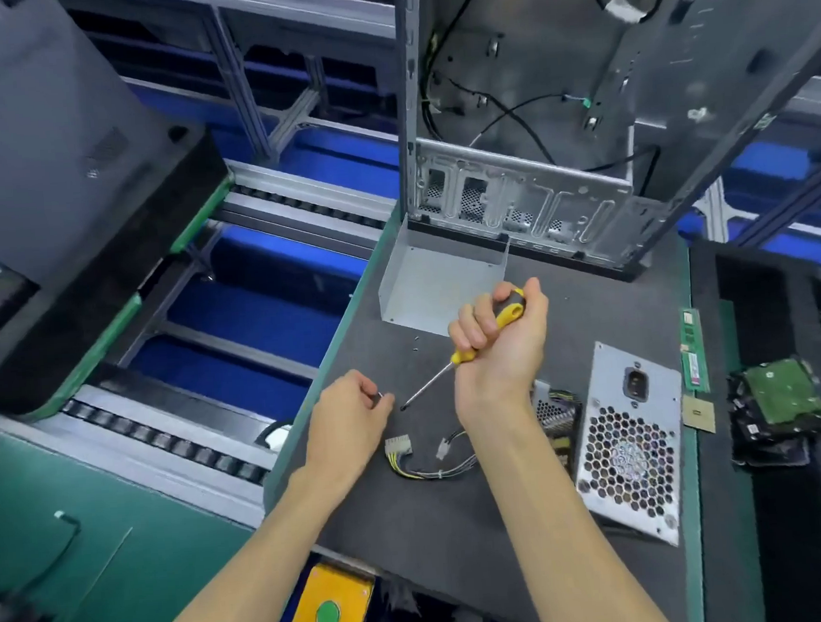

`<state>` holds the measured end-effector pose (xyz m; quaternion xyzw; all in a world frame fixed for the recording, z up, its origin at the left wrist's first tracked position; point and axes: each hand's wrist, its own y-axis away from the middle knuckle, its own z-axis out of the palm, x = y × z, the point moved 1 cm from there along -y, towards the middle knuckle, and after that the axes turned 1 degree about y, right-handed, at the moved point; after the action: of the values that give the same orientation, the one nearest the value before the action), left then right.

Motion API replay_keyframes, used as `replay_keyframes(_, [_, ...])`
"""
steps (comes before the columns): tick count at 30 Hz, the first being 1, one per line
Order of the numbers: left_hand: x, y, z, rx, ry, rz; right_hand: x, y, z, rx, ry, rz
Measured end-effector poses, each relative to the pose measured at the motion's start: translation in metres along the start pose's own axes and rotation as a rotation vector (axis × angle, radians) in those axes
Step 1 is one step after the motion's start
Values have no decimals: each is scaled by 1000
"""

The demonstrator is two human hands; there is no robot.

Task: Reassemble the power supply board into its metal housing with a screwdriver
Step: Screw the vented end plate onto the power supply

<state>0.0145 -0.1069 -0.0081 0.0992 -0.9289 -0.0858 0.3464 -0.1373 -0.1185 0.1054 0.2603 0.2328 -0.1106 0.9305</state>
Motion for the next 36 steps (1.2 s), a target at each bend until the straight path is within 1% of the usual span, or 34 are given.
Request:
replay_keyframes(5, [-4, -11, 9, 10, -52, 60, -1, -11, 1, 13, 16, -4])
replay_keyframes(8, [-2, -15, 9, -28, -152, 154, -5, -14, 3, 22, 7, -20])
replay_keyframes(10, [5, -16, 7, -72, -173, 182, -12, -13, 3, 21, -6, -40])
replay_keyframes(11, [11, -15, 4, -103, -124, 163, -16, -13, 3, 18, -12, -47])
replay_keyframes(12, [18, -15, 1, -146, -15, 122, -22, -12, 3, 15, -23, -55])
replay_keyframes(15, [50, -6, -12, -349, 547, -48, -47, -9, 1, -6, -91, -103])
replay_keyframes(16, [62, 0, -17, -426, 725, -73, -57, -7, 0, -15, -116, -129])
replay_keyframes(18, [85, 11, -24, -552, 977, -86, -77, -3, -4, -33, -169, -184])
replay_keyframes(19, [95, 17, -27, -607, 1048, -87, -88, -1, -7, -40, -197, -211])
replay_keyframes(21, [114, 31, -29, -697, 1117, -84, -108, 5, -13, -59, -243, -265])
replay_keyframes(25, [144, 59, -21, -796, 1130, -48, -136, 21, -30, -82, -286, -353])
replay_keyframes(29, [165, 82, -12, -806, 1124, -4, -158, 36, -48, -76, -331, -400])
replay_keyframes(31, [173, 93, -8, -784, 1103, 29, -167, 43, -58, -77, -357, -416])
replay_keyframes(33, [180, 107, -2, -674, 1012, 152, -175, 50, -66, -72, -378, -444])
replay_keyframes(36, [188, 128, 9, -437, 828, 395, -185, 57, -80, -10, -455, -461])
